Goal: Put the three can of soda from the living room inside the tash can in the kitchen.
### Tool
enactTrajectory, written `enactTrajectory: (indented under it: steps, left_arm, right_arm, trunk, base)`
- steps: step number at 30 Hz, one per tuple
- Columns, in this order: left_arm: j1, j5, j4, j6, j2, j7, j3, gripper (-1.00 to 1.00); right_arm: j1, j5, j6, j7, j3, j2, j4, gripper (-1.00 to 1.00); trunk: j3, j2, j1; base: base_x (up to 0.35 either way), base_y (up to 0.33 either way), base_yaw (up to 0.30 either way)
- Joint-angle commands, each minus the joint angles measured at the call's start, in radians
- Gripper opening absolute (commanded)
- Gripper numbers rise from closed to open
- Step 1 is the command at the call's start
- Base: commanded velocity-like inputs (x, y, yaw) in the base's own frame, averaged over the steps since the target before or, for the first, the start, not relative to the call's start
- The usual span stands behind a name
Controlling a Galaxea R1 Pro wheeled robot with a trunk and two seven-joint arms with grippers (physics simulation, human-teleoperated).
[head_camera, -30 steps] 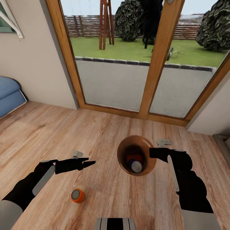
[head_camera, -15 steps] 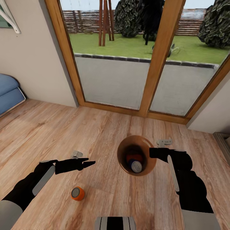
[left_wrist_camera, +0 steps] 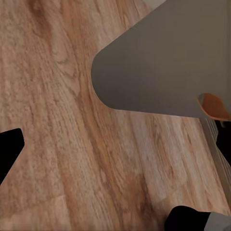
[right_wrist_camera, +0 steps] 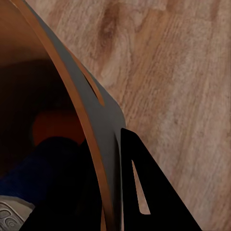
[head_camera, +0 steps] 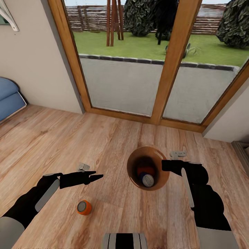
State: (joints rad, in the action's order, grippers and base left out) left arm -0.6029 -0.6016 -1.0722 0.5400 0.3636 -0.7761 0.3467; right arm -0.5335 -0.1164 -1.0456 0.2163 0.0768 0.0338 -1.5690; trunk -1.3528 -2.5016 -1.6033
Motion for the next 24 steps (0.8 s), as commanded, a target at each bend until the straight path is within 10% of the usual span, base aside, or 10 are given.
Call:
enactTrajectory:
  steps: [1, 24]
  left_arm:
    - [0.000, 0.000, 0.000, 0.000, 0.000, 0.000, 0.000, 1.00]
    - [0.000, 0.000, 0.000, 0.000, 0.000, -0.003, 0.000, 1.00]
  right_arm:
    - [0.000, 0.021, -0.002, 0.006, 0.000, 0.000, 0.000, -1.00]
    - [0.000, 0.021, -0.002, 0.006, -0.001, 0.002, 0.000, -1.00]
  trunk:
    - [-0.001, 0.000, 0.000]
    - [-0.026, 0.000, 0.000]
  base:
    - [0.000, 0.000, 0.000]
    - [0.000, 0.000, 0.005]
